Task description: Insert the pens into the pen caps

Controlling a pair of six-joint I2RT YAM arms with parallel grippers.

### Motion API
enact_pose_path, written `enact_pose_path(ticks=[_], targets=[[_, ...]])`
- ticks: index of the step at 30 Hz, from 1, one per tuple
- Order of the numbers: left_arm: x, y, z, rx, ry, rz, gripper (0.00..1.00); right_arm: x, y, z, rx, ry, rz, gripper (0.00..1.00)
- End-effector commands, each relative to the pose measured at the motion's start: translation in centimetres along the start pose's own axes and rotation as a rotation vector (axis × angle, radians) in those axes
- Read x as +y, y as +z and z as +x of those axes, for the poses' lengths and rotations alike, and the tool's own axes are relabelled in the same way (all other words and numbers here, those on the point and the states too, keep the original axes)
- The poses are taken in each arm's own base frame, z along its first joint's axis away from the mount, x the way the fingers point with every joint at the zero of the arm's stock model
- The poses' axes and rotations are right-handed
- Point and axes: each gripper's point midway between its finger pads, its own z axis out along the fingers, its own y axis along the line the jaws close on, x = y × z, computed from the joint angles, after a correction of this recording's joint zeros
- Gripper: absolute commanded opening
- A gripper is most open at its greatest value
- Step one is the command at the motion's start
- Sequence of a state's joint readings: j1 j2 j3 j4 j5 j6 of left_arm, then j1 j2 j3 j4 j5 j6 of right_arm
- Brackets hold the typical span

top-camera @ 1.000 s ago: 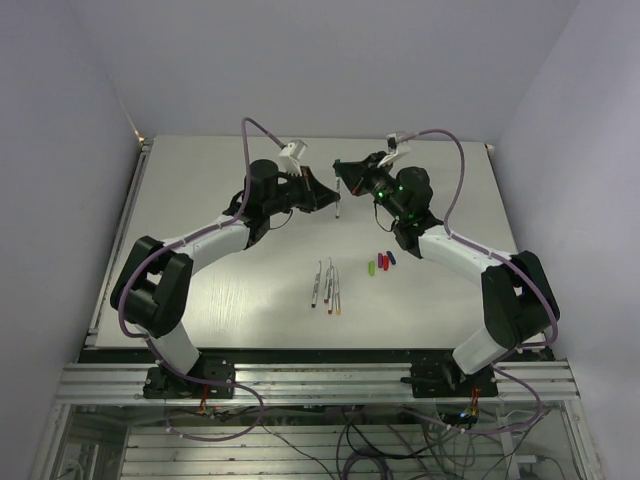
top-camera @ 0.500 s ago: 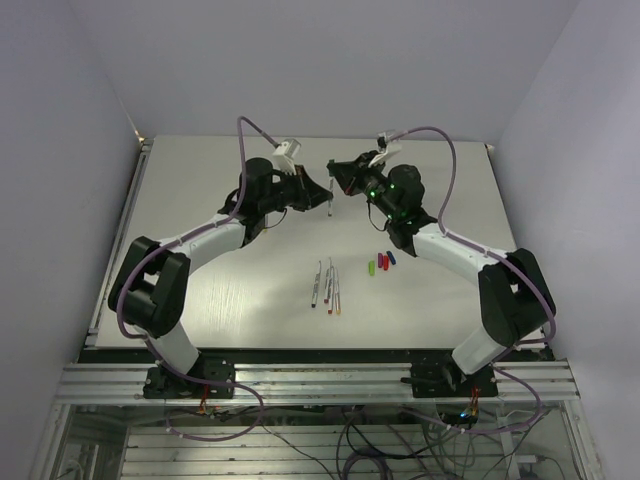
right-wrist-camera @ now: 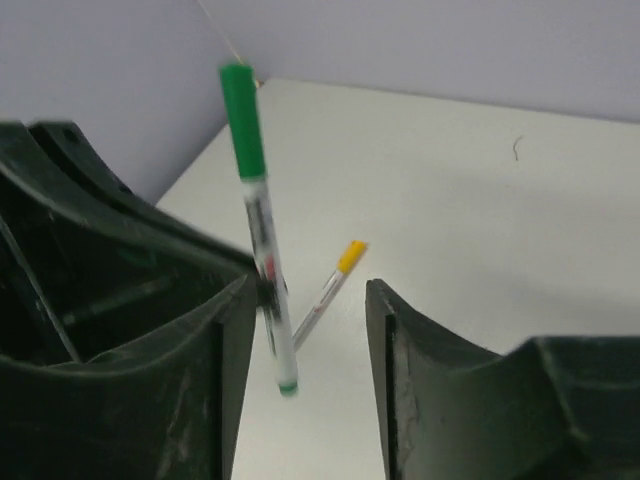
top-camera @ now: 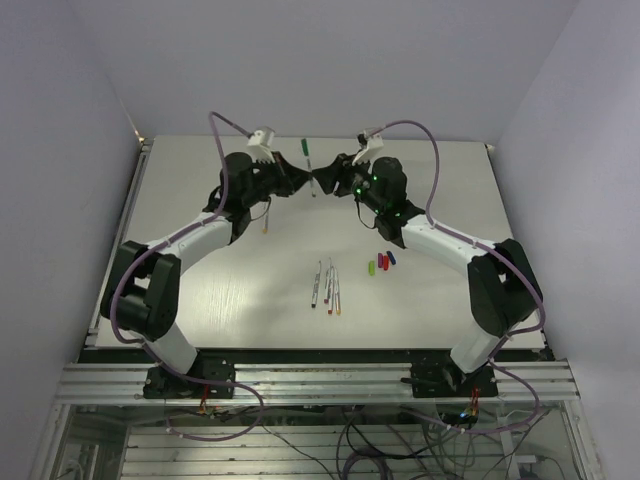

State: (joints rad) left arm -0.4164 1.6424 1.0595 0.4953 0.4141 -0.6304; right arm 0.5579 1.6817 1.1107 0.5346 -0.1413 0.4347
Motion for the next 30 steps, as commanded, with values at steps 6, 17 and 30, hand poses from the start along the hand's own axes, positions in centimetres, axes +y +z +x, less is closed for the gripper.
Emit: enact_pose_path(ticks=[6, 17, 30], targets=[[3.0, -2.2, -0.3, -0.02, 0.075, -0.138, 0.07, 1.1, 0.1, -6.0, -0.116, -0.097, 0.059, 0.7], [11.7, -1.5, 2.9, 0.245, 0.174, -0.51, 0.07, -6.1, -5.4, -4.9, -0.089, -0.171, 0.471, 0.67], [19.1, -0.9, 8.5, 0.494, 0.157, -0.735, 0.07, -7.8, -8.1, -1.4, -0.006, -0.105, 0.558, 0.66]])
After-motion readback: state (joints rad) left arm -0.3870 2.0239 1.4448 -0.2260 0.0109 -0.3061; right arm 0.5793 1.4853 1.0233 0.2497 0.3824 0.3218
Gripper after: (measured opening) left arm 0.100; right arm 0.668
